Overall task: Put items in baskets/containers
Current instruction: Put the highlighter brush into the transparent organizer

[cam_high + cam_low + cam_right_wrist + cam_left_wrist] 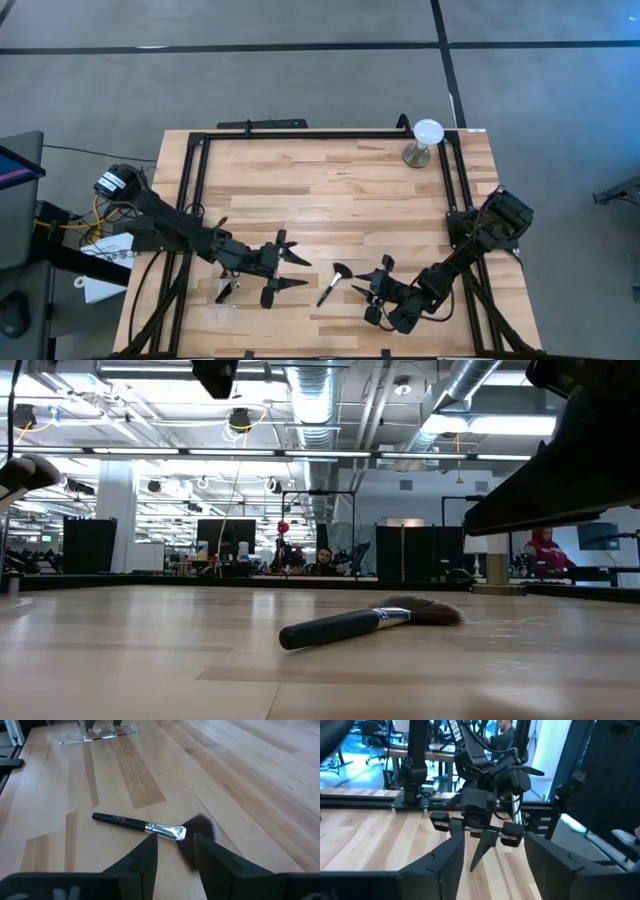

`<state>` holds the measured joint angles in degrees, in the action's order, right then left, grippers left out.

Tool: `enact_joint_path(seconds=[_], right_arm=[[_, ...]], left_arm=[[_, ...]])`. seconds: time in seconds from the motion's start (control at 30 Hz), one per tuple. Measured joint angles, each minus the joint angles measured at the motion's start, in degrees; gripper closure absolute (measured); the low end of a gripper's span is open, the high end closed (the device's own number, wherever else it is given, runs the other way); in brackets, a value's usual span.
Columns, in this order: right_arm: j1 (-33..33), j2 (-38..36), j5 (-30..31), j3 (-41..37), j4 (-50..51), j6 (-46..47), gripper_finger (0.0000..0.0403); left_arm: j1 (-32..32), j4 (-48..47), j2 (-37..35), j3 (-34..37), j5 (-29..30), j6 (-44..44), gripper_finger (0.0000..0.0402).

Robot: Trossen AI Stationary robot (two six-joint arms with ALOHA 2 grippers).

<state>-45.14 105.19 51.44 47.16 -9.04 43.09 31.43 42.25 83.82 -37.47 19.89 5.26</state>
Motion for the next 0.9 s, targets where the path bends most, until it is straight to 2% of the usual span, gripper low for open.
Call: enact_joint_path(seconds=[0.17, 0.33, 0.73, 0.9], right_arm=[[0.2, 0.0, 0.0, 0.0, 0.2, 0.5, 0.0285], [0.7, 1.3, -0.2, 0.0, 1.0, 2.6, 0.0285], [1.8, 1.9, -2.0, 0.0, 0.3, 5.5, 0.0285], [4.0, 1.9, -8.6, 1.6, 2.5, 4.5, 0.0285]], left_arm=[[0.0, 12.8, 4.9, 3.6, 0.0, -0.1, 0.0208], [-0.2, 18.9, 10.5, 3.3, 0.0, -0.1, 0.0215], [-0.2, 19.5, 12.3, 3.0, -2.0, 0.0, 0.0215], [-0.2, 19.7, 12.3, 3.0, -2.0, 0.1, 0.0213]])
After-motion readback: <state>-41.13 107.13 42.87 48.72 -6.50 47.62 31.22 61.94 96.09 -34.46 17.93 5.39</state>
